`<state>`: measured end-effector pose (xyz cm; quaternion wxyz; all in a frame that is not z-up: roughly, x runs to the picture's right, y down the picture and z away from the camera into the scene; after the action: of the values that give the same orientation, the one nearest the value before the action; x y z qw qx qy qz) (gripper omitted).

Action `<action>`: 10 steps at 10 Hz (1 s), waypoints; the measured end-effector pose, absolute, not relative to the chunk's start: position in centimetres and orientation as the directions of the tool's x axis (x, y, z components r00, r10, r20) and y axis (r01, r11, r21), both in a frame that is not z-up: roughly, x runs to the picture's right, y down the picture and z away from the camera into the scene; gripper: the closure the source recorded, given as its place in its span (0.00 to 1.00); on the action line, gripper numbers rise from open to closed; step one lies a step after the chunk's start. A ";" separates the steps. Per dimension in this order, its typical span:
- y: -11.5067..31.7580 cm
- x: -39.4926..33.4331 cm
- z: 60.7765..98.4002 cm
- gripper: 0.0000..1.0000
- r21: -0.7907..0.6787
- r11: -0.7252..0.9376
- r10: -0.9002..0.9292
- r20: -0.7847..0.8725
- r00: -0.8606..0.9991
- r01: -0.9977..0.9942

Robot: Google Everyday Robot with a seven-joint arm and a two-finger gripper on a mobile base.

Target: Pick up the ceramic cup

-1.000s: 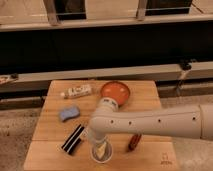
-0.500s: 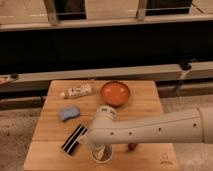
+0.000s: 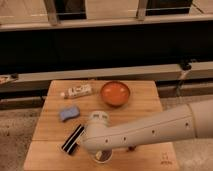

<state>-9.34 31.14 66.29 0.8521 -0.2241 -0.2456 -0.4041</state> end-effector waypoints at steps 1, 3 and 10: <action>31.0 -9.5 66.5 0.20 -0.185 0.566 -0.592 0.588 0.552 0.803; 30.8 -9.5 67.0 0.26 -0.192 0.556 -0.608 0.570 0.553 0.809; 30.8 -9.2 67.5 0.92 -0.196 0.550 -0.621 0.553 0.555 0.812</action>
<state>-9.21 30.80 67.53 0.8536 -0.2209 -0.2155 -0.4197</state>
